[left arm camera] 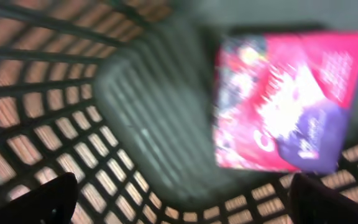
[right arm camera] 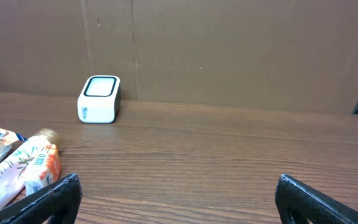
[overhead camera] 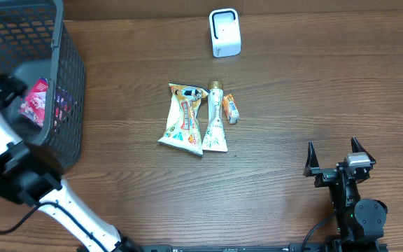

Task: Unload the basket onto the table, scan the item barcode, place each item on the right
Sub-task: 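Reach the left gripper down into the basket toward the pink-purple box, then grasp the pink-purple Carefree box and lift it out of the basket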

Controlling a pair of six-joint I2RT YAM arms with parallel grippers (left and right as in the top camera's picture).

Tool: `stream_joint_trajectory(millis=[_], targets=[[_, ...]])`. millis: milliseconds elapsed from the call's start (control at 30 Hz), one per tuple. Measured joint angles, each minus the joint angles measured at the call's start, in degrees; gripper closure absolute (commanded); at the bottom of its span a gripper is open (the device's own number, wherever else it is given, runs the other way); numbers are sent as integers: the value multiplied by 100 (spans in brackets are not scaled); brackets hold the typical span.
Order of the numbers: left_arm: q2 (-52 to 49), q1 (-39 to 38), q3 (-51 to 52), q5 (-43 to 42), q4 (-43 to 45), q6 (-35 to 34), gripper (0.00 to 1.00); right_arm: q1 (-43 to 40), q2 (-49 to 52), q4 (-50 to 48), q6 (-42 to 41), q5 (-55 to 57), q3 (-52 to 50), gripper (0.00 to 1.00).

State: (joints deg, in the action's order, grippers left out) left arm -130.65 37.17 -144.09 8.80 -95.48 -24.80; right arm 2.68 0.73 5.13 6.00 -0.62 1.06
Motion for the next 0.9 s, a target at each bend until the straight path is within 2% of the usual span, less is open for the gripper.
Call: stream_joint_trajectory(millis=[200, 367, 667, 733, 800, 900], targets=[[2, 380, 898, -758, 726, 551, 0, 0, 0, 2, 0, -2, 0, 0], [-9, 168, 1537, -1366, 1338, 1008, 0, 0, 0, 0, 2, -2, 0, 0], [-9, -81, 2767, -1952, 2413, 1320, 2, 0, 0, 2, -2, 0, 0, 0], [-9, -76, 2920, -2057, 2557, 1333, 8, 0, 0, 2, 0, 0, 0, 0], [-7, -76, 3021, -2168, 2671, 1362, 21, 0, 0, -2, 2, -2, 0, 0], [20, -66, 3097, -2232, 2778, 1401, 66, 0, 0, 0, 2, 0, 0, 0]])
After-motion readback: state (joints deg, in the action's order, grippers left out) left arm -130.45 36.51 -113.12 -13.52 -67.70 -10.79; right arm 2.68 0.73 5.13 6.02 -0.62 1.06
